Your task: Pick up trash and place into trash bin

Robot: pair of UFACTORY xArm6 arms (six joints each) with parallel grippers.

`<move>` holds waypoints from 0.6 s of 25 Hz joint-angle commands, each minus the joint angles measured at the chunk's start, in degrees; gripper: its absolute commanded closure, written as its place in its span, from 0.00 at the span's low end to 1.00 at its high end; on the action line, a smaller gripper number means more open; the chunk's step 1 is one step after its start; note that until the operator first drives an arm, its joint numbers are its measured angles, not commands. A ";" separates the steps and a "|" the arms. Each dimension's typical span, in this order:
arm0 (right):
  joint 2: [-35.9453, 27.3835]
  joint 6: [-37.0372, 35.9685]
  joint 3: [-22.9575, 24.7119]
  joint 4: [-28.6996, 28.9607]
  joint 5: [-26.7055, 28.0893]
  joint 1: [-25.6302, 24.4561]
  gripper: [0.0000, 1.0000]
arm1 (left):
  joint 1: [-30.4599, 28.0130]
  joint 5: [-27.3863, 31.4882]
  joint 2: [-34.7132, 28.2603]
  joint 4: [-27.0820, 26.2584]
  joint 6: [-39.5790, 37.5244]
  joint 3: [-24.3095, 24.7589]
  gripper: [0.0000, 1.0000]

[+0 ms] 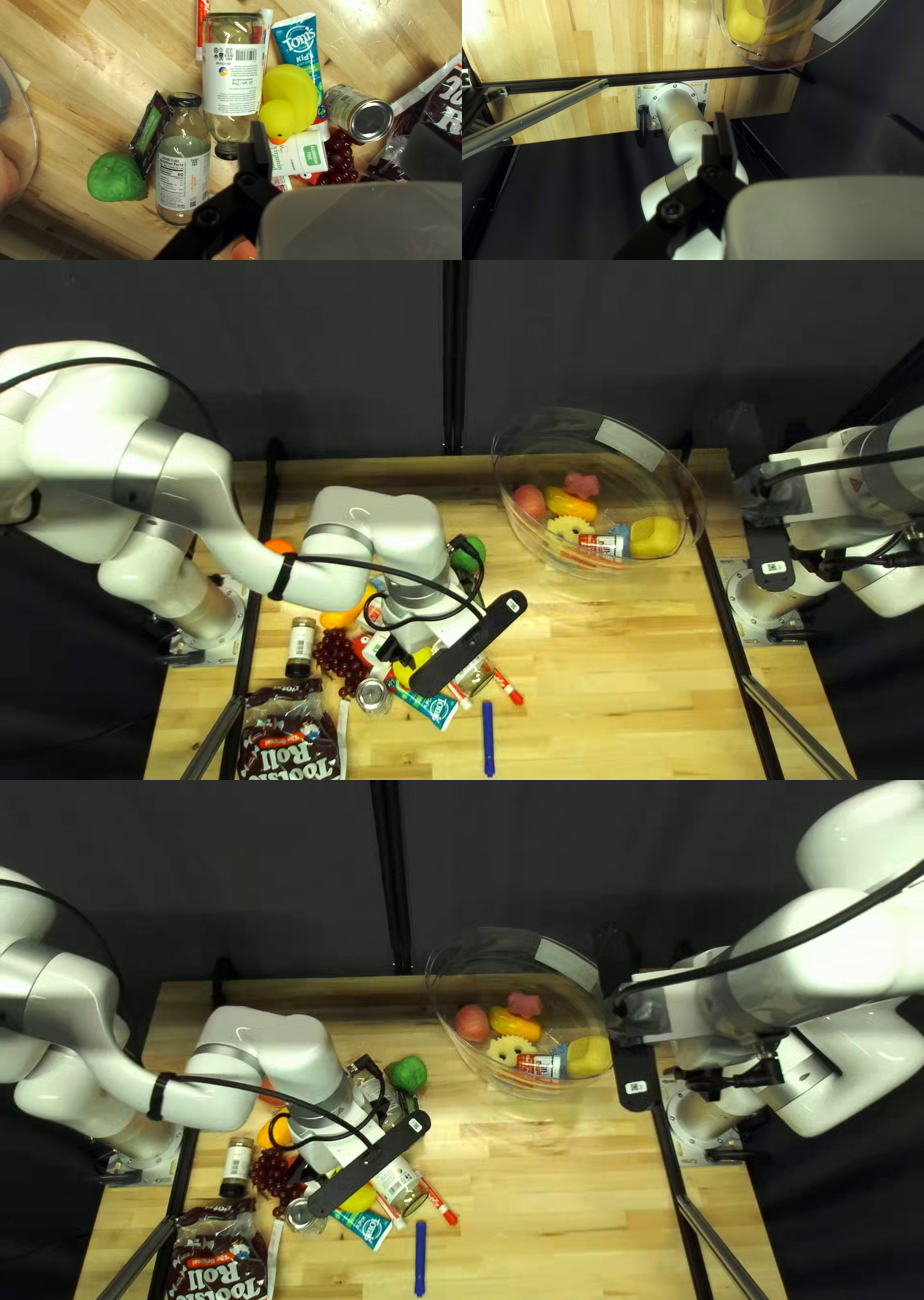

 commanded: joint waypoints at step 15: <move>0.00 0.00 0.00 0.00 0.00 0.00 0.00 | -5.88 -8.94 16.94 10.73 -11.19 -4.52 0.00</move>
